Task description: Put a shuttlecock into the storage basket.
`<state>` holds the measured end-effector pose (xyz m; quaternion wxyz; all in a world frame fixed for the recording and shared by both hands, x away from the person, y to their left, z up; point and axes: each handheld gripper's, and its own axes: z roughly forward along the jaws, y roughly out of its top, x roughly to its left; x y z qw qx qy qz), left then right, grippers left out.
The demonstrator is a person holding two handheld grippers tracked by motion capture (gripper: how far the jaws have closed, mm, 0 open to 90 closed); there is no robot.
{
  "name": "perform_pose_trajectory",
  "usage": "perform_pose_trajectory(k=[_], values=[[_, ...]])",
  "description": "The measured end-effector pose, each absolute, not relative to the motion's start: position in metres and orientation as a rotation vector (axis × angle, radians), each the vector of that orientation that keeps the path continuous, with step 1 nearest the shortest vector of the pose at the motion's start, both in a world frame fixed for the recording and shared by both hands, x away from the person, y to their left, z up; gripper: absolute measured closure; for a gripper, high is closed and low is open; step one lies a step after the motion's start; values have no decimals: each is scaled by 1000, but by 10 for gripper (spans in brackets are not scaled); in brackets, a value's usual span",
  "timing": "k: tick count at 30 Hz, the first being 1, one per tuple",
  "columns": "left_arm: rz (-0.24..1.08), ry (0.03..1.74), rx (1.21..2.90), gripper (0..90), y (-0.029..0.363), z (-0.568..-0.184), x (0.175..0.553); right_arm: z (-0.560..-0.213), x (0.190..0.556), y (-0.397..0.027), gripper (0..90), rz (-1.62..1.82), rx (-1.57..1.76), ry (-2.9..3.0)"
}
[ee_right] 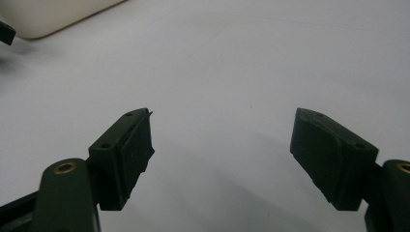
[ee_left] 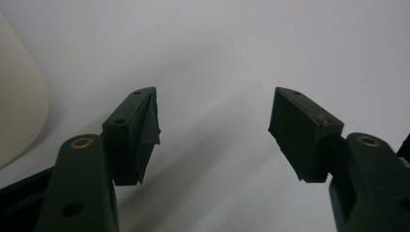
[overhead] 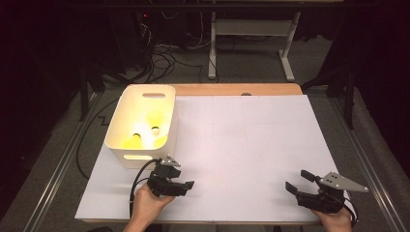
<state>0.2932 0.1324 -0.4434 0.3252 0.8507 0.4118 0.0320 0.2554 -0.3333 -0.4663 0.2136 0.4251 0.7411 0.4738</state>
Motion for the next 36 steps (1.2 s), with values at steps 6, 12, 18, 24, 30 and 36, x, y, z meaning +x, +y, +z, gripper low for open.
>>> perform_pose_trajectory(k=[6,12,18,24,30,36], values=[[101,1100,2207,350,141,-444,287,-466,255,-333,233,1316,1179,2056],[111,1117,2184,346,150,-445,282,-466,255,-333,233,1315,1181,2056],[126,1126,2177,345,156,-446,279,-466,256,-333,233,1315,1177,2057],[153,1130,2159,348,162,-445,276,-466,255,-333,233,1315,1181,2055],[168,1157,2132,349,170,-445,272,-466,255,-334,233,1317,1181,2054],[181,1172,2133,346,178,-446,271,-466,256,-333,233,1312,1180,2056]])
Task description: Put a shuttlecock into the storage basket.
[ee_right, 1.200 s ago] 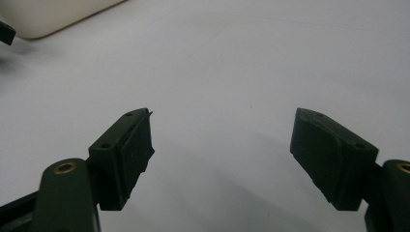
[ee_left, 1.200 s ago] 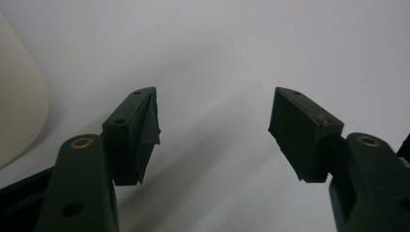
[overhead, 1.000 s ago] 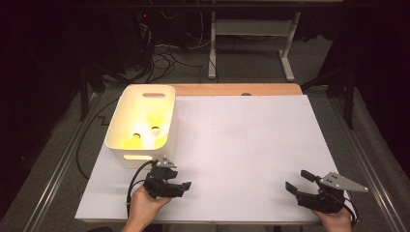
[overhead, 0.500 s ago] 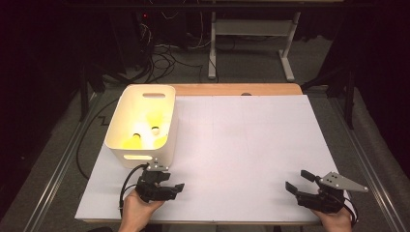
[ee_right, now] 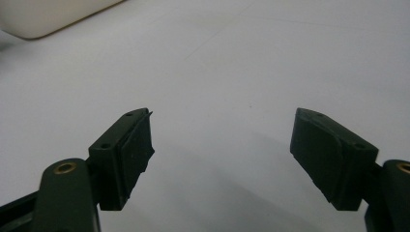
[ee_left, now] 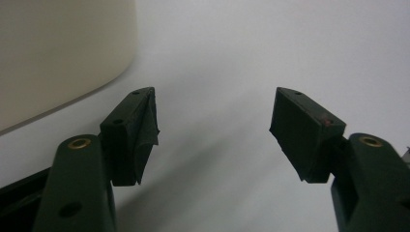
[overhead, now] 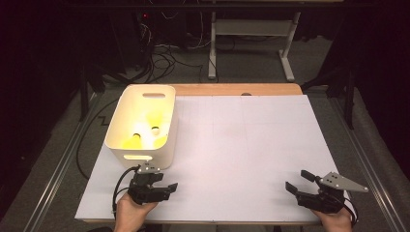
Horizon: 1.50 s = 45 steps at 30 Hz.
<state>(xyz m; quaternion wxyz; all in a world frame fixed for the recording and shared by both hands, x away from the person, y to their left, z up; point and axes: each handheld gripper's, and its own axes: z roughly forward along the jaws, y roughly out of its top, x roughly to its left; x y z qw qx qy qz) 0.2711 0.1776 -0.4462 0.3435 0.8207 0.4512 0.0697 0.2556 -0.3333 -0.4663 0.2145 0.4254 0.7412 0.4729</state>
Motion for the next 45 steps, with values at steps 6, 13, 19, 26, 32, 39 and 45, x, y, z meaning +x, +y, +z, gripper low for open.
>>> perform_pose_trajectory(k=[6,13,19,26,32,39,45], values=[[200,1190,2112,346,186,-445,268,-466,256,-333,233,1312,1177,2057],[214,1203,2093,346,192,-446,265,-466,256,-333,233,1312,1181,2056],[229,1221,2044,346,202,-447,260,-466,255,-333,233,1312,1182,2055],[252,1246,2015,346,210,-448,259,-466,255,-334,233,1313,1181,2054],[278,1258,1974,349,216,-450,256,-466,256,-333,233,1312,1183,2056],[280,1278,1942,349,222,-452,255,-466,256,-334,233,1315,1188,2053],[292,1292,1887,349,229,-450,253,-467,257,-333,233,1308,1185,2059]])
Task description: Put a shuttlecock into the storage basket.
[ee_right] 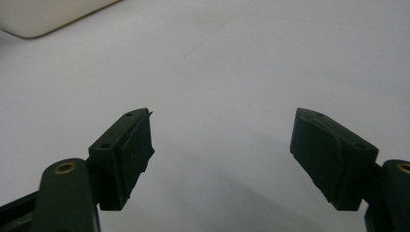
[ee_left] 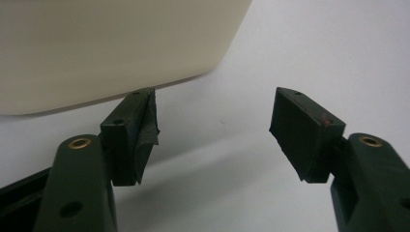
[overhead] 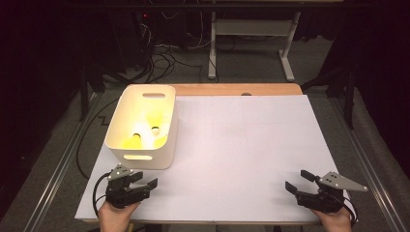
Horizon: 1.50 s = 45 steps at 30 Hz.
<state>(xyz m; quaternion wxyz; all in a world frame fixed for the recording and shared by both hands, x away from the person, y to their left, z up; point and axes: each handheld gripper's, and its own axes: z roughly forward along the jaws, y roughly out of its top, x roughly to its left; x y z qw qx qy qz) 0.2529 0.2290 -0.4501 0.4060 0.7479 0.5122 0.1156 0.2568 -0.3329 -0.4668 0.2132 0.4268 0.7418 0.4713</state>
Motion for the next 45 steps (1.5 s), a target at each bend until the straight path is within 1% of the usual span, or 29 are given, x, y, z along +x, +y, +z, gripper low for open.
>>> perform_pose_trajectory(k=[18,38,45], values=[[353,1336,1808,337,246,-456,247,-467,257,-333,233,1306,1181,2061],[361,1378,1732,322,260,-459,247,-467,256,-333,233,1308,1179,2065],[385,1383,1716,324,264,-459,245,-467,256,-333,233,1303,1181,2066]])
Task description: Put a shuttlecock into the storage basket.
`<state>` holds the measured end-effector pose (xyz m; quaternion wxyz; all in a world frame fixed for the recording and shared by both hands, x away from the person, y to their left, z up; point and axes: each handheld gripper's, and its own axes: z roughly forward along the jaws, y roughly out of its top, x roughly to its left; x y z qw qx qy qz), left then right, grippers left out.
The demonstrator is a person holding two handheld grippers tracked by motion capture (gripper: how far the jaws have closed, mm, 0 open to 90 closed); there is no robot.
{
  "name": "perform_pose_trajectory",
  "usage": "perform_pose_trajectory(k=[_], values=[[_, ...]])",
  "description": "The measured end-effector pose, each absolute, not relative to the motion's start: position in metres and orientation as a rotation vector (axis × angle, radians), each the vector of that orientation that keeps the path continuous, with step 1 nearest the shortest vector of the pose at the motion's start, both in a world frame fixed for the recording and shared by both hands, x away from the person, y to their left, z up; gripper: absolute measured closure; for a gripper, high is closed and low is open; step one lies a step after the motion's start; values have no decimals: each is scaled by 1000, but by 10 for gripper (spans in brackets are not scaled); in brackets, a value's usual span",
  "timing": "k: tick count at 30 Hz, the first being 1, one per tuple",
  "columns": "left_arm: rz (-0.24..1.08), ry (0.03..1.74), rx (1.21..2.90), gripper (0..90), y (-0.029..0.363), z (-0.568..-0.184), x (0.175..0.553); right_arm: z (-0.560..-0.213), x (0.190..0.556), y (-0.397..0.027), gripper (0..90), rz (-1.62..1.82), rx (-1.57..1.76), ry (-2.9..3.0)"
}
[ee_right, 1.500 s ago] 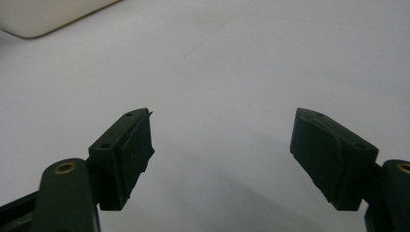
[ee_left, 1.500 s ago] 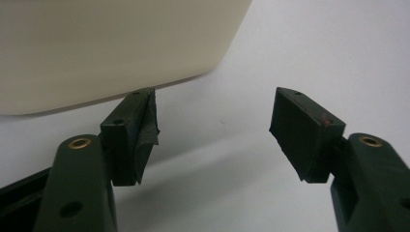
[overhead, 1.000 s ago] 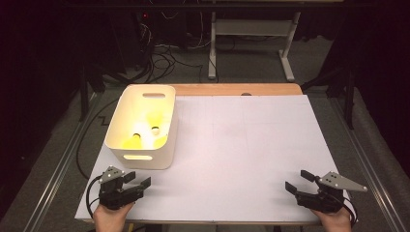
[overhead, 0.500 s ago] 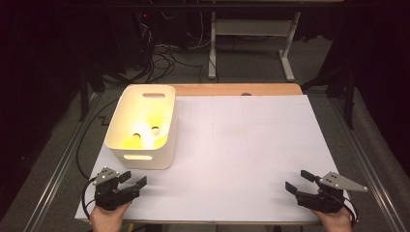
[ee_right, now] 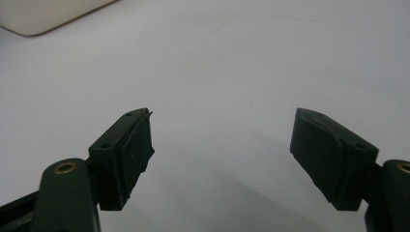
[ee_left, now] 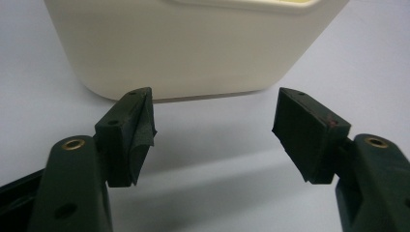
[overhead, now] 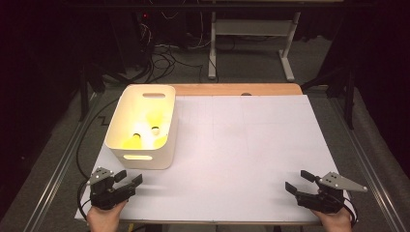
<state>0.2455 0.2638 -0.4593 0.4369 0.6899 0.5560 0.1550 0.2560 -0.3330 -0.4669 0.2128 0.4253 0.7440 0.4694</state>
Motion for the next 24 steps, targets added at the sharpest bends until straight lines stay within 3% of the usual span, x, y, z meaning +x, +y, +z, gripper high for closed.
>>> perform_pose_trajectory(k=[24], values=[[372,1362,1721,319,262,-459,245,-467,256,-333,233,1298,1184,2074]])
